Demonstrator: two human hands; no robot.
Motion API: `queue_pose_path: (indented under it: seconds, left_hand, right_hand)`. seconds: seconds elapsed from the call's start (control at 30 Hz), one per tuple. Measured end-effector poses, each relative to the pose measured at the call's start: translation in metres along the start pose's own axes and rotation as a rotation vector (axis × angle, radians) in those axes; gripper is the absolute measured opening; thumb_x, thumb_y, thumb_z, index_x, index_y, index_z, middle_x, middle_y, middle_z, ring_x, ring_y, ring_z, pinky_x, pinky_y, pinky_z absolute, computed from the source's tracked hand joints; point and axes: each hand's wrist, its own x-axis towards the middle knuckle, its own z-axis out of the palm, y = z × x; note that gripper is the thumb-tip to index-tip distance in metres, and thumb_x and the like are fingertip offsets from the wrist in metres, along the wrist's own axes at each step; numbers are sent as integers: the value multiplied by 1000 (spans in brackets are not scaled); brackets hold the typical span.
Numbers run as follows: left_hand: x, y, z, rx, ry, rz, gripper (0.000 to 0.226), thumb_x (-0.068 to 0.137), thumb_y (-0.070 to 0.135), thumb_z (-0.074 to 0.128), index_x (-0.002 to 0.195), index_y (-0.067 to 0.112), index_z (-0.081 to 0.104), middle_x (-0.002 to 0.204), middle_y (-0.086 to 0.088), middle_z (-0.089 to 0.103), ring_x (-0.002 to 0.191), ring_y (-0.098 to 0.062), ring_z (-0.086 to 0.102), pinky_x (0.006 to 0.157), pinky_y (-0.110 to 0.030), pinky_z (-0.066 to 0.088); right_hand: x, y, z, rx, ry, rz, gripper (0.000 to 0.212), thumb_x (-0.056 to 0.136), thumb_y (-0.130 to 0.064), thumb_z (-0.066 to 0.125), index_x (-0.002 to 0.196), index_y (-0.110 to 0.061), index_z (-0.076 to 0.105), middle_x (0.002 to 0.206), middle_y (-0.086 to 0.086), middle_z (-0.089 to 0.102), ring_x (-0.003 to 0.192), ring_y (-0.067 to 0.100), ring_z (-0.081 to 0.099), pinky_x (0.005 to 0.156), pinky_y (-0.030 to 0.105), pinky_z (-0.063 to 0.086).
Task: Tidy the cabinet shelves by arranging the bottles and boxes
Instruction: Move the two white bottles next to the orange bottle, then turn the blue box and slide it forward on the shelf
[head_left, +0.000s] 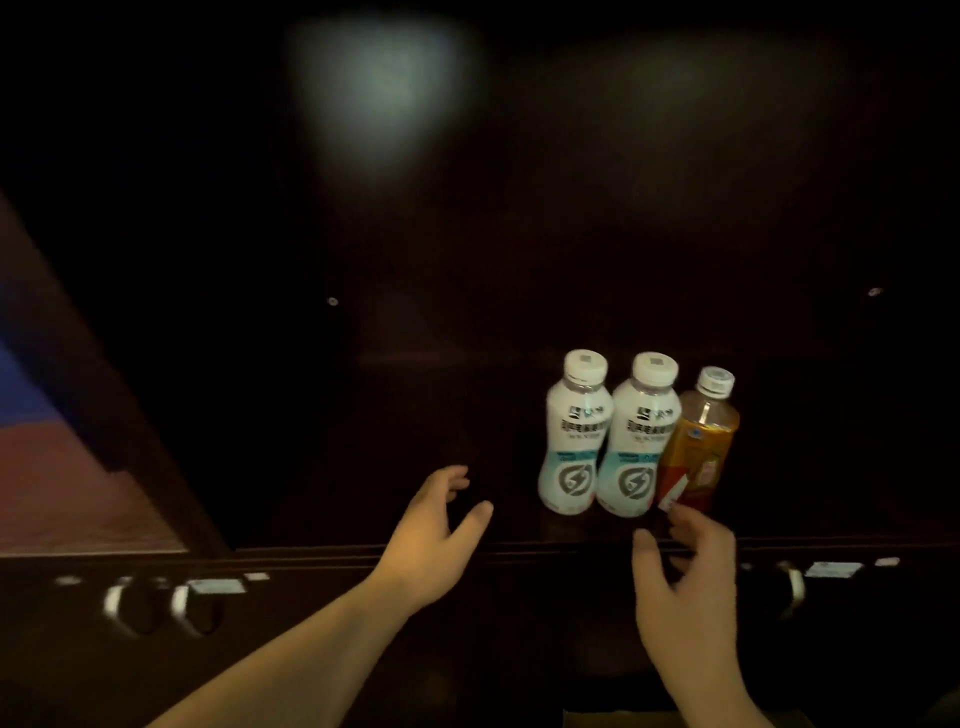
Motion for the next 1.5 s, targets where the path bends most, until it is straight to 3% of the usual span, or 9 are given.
queue_pose_path:
  seconds: [0.1, 0.33, 0.63, 0.8, 1.03, 1.2, 1.3, 1.43, 1.5]
  left_hand:
    - [-25, -5, -74, 187, 5, 77, 73, 83, 75, 41, 146, 38, 35, 135, 23, 46, 126, 4, 42, 96, -17, 36]
    - [-99, -31, -281, 491, 150, 146, 68, 90, 74, 28, 140, 33, 44, 132, 20, 50, 123, 1, 44, 99, -26, 40]
    - [-206, -141, -566, 820, 295, -65, 73, 88, 76, 27, 142, 30, 42, 141, 11, 49, 124, -13, 45, 100, -36, 41]
    - [-218, -189, -672, 679, 415, -164, 68, 90, 69, 42, 145, 29, 40, 144, 7, 49, 128, -16, 45, 102, -40, 42]
    - [-155, -241, -746, 666, 476, -119, 67, 89, 63, 54, 144, 27, 40, 144, 6, 50, 129, -16, 46, 101, -38, 44]
    - [-76, -281, -789, 594, 464, -179, 73, 84, 65, 60, 146, 33, 35, 149, 8, 43, 134, -16, 41, 102, -39, 46]
    - [-21, -308, -810, 348, 512, -219, 72, 86, 56, 66, 146, 32, 35, 150, 3, 41, 134, -17, 42, 95, -32, 46]
    - [40, -336, -826, 20, 555, -283, 81, 87, 48, 70, 152, 29, 24, 156, -1, 34, 134, -22, 43, 70, -15, 42]
    - [64, -349, -831, -92, 557, -330, 86, 88, 49, 68, 154, 27, 20, 157, -1, 34, 133, -23, 46, 70, -17, 45]
  right_hand:
    - [-24, -64, 43, 10, -173, -131, 42, 85, -34, 65, 119, -43, 42, 119, -14, 47, 113, -6, 45, 89, 28, 43]
    - [-100, -218, 170, -4, -538, -371, 47, 88, -49, 57, 132, -37, 45, 121, -38, 35, 118, -13, 37, 85, 11, 35]
    - [-233, -383, 366, -44, -830, -517, 50, 89, -59, 52, 134, -36, 44, 120, -30, 43, 113, -7, 42, 92, 22, 40]
    - [-256, -443, 460, -100, -801, -426, 55, 92, -51, 57, 140, -29, 41, 141, -8, 46, 126, 11, 46, 98, 30, 43]
    - [-212, -495, 574, -212, -799, -492, 57, 90, -48, 61, 139, -22, 46, 138, -2, 48, 129, 18, 44, 102, 35, 42]
    - [-148, -523, 659, -274, -608, -490, 58, 90, -48, 61, 137, -18, 48, 137, 6, 50, 126, 27, 46, 98, 40, 42]
    - [-110, -529, 706, -319, -448, -351, 57, 91, -43, 62, 139, -15, 47, 143, 12, 44, 127, 33, 42, 98, 48, 44]
    - [-80, -512, 742, -373, -304, -123, 63, 92, -36, 60, 145, -10, 38, 151, 17, 32, 131, 40, 33, 100, 53, 37]
    - [-69, -502, 754, -339, -293, 58, 63, 92, -30, 61, 143, -1, 37, 147, 25, 37, 128, 46, 39, 99, 52, 38]
